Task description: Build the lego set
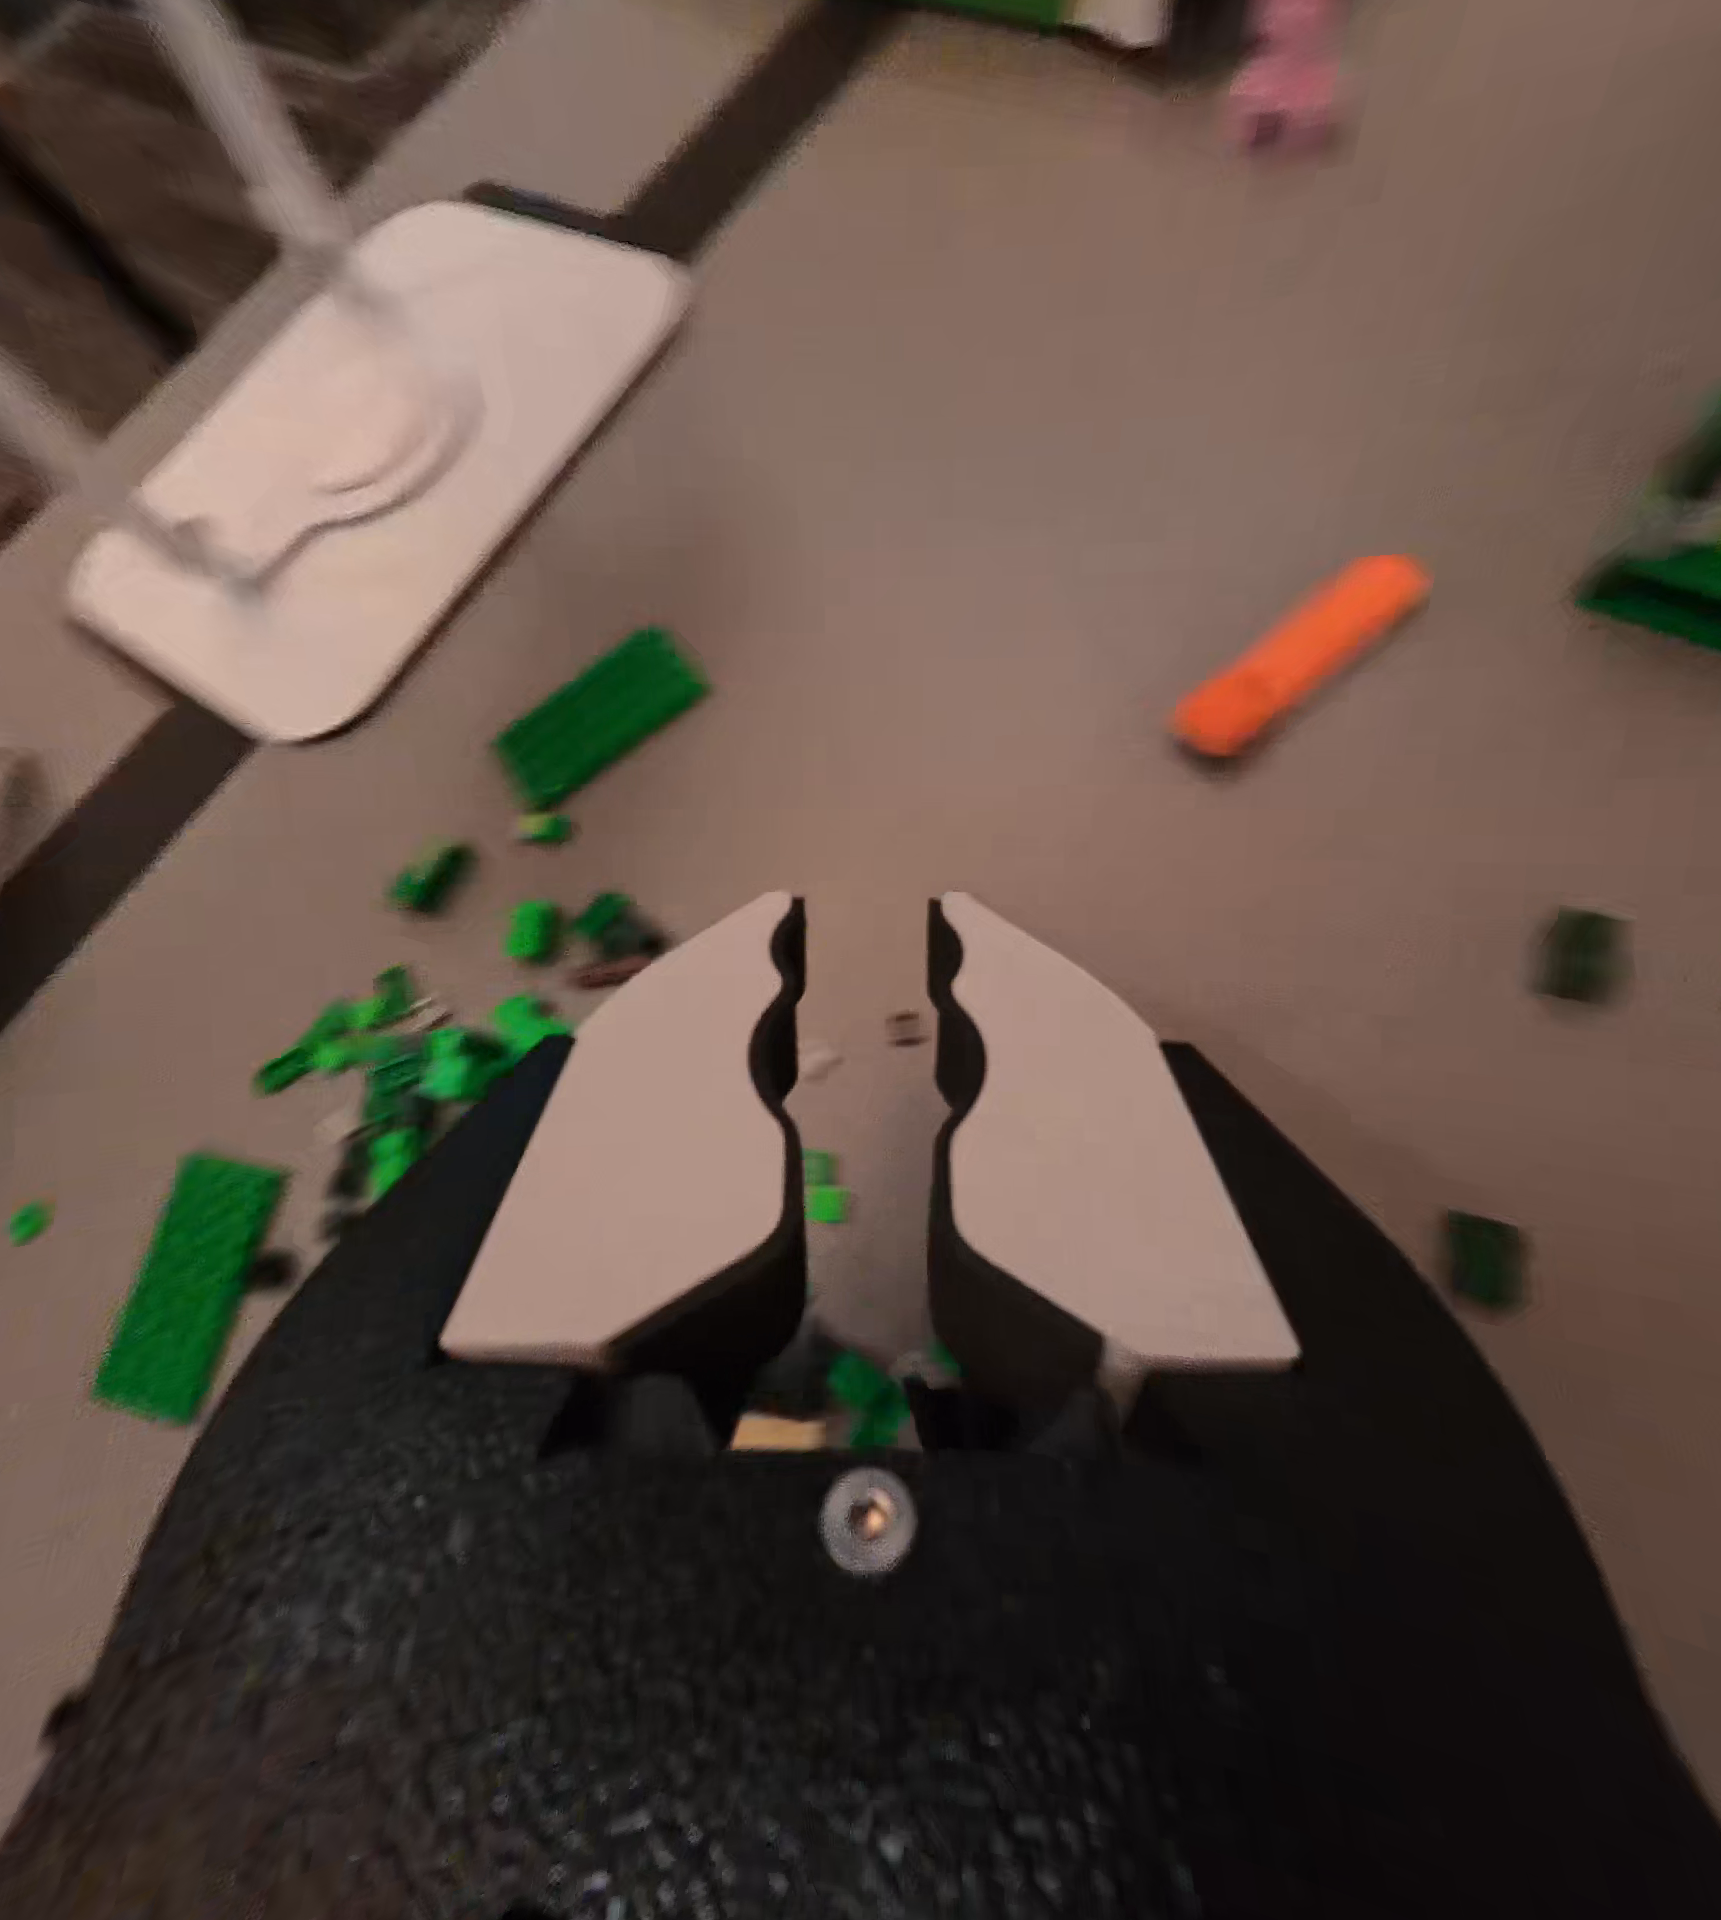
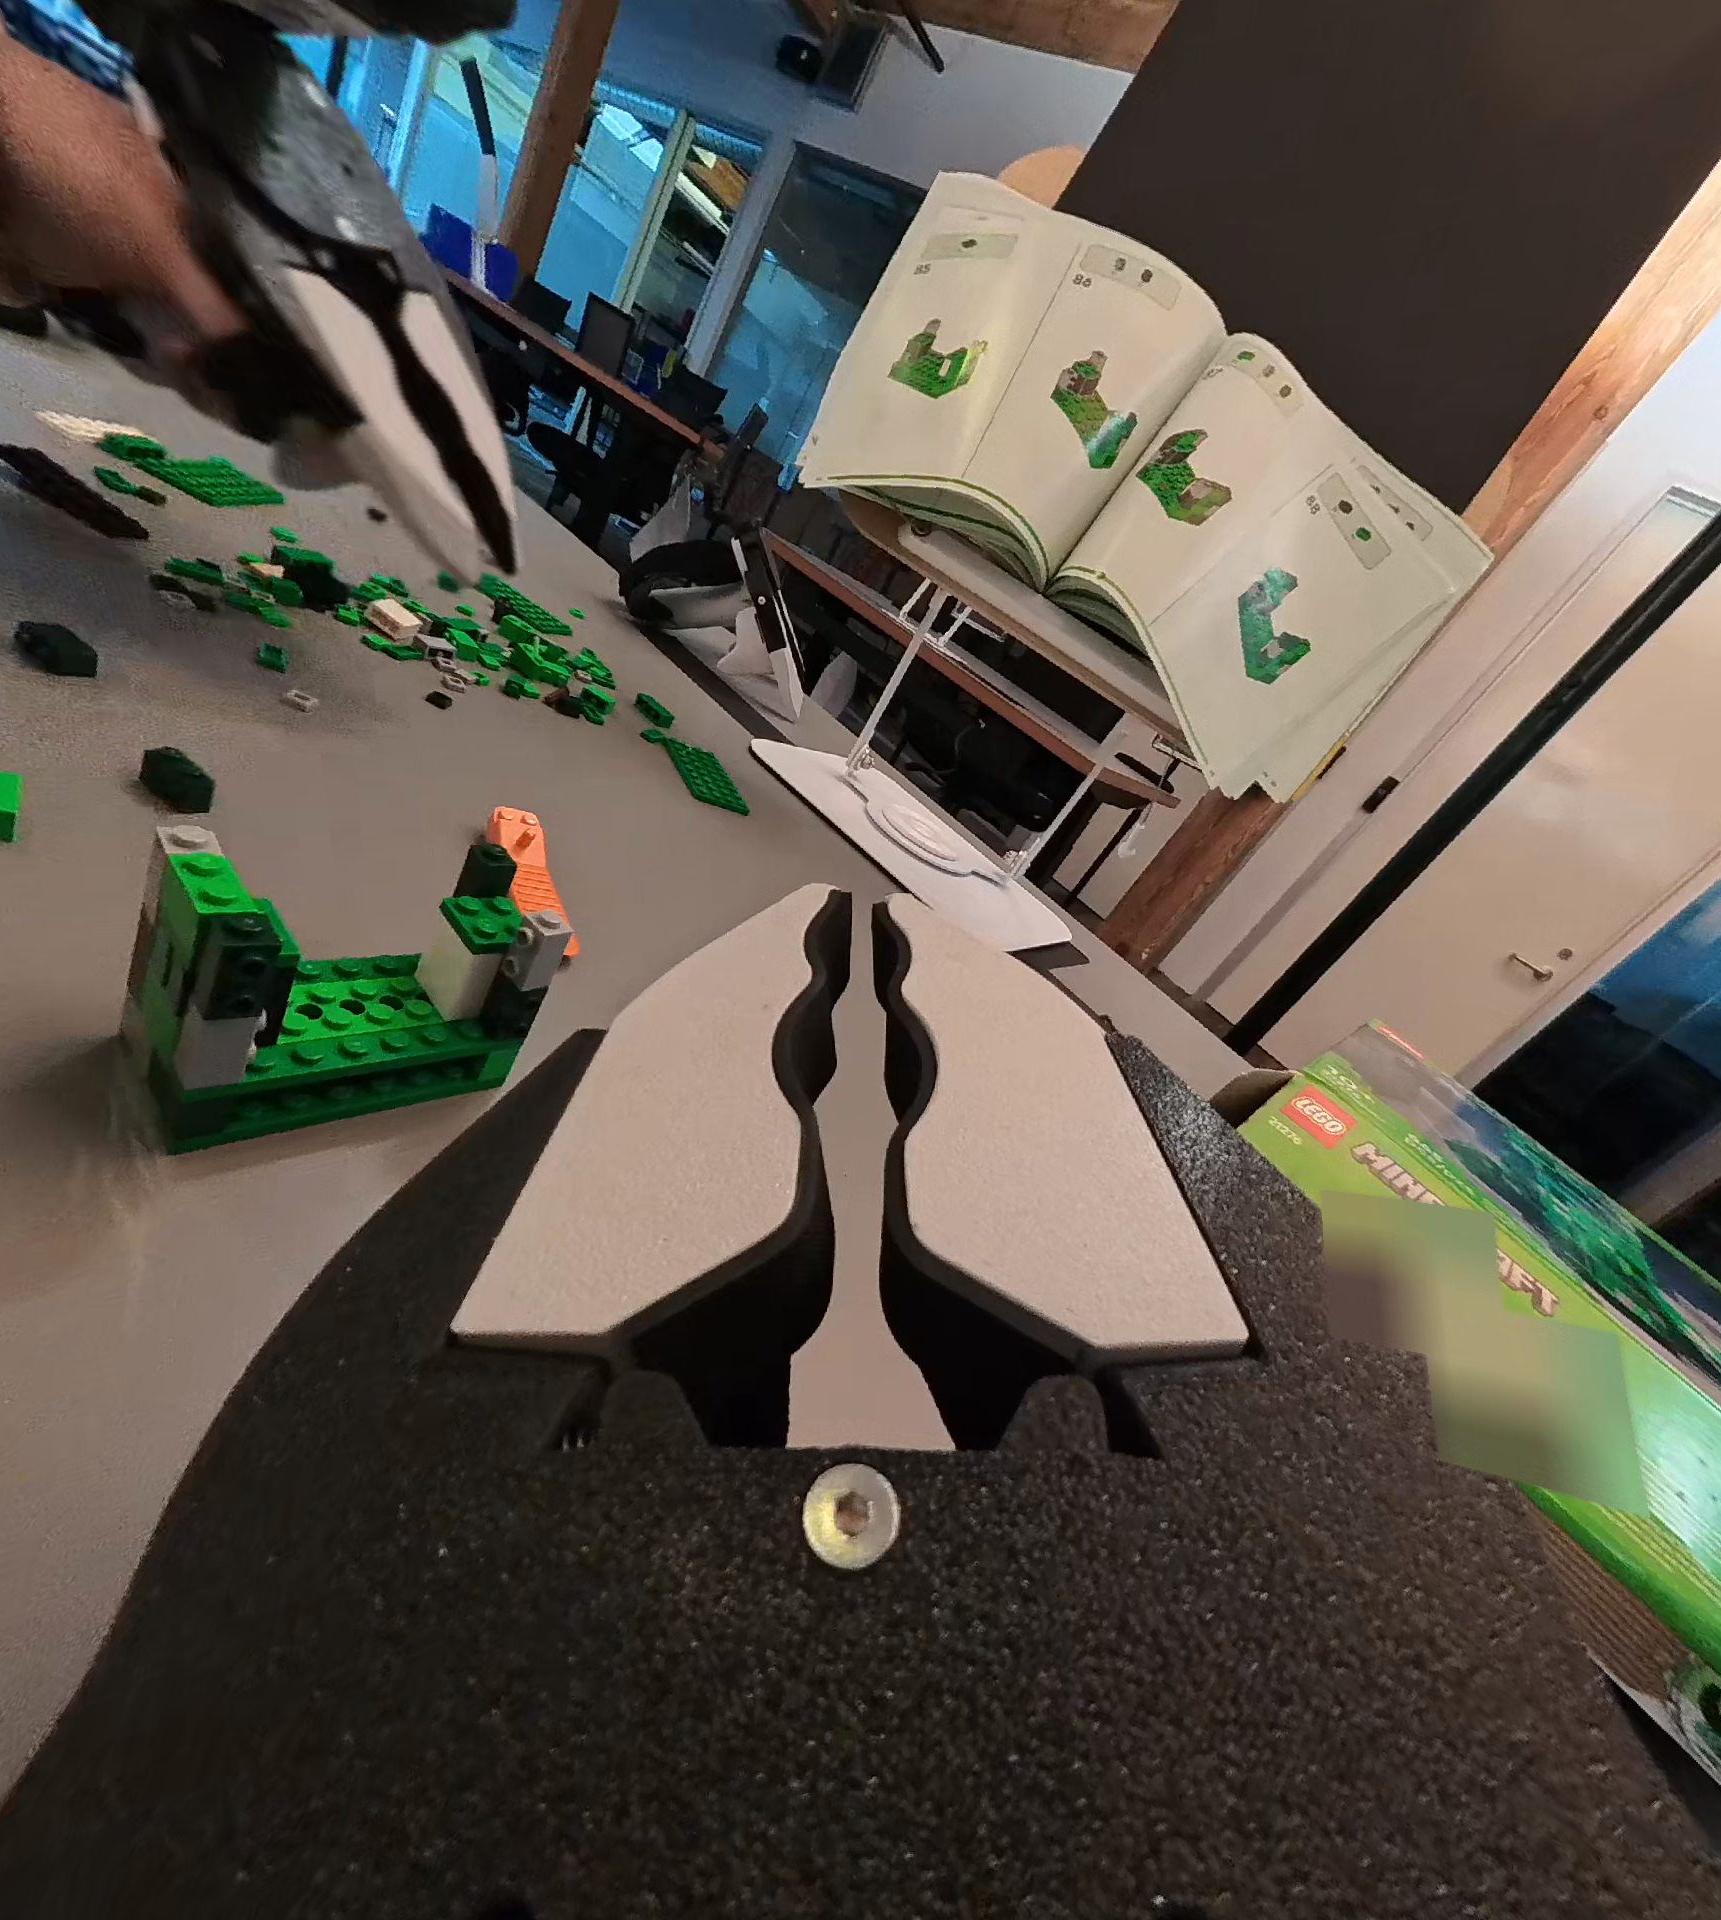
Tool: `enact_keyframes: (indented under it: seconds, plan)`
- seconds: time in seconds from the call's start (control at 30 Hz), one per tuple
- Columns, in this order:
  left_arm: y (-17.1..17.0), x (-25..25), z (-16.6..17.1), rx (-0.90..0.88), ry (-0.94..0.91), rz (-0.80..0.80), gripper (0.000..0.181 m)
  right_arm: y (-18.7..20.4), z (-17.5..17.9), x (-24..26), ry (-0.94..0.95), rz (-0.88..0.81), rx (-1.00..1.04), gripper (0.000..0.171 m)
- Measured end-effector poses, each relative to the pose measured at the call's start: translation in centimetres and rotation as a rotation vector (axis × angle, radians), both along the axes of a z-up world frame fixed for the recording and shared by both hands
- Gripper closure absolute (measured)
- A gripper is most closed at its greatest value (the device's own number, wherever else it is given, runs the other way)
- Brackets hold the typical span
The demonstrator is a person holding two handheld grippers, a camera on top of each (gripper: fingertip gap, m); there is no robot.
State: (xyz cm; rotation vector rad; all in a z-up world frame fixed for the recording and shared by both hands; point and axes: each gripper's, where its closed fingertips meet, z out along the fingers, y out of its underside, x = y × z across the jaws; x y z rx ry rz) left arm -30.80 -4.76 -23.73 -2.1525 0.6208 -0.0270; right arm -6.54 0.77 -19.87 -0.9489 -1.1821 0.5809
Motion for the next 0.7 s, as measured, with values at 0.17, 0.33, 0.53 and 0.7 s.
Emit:
enact_keyframes:
  seconds: [0.17, 0.33, 0.53, 0.7]
  plan:
    - [2.0, -7.7, -0.9, -0.007, 0.147, 0.204, 0.168, -0.1, -0.1, -0.1, -0.004, 0.003, 0.002, 0.168]
    - [2.7, -9.5, -3.4, -0.091, 0.113, 0.203, 0.164, -0.2, -0.1, -0.1, -0.007, 0.005, 0.007, 0.168]
    - [2.9, -10.1, -4.8, -0.162, 0.12, 0.186, 0.153, -0.2, -0.1, -0.1, -0.009, 0.006, 0.008, 0.168]
    - [3.1, -10.2, -5.2, -0.18, 0.138, 0.172, 0.17, -0.2, -0.1, -0.1, -0.009, 0.004, 0.01, 0.168]
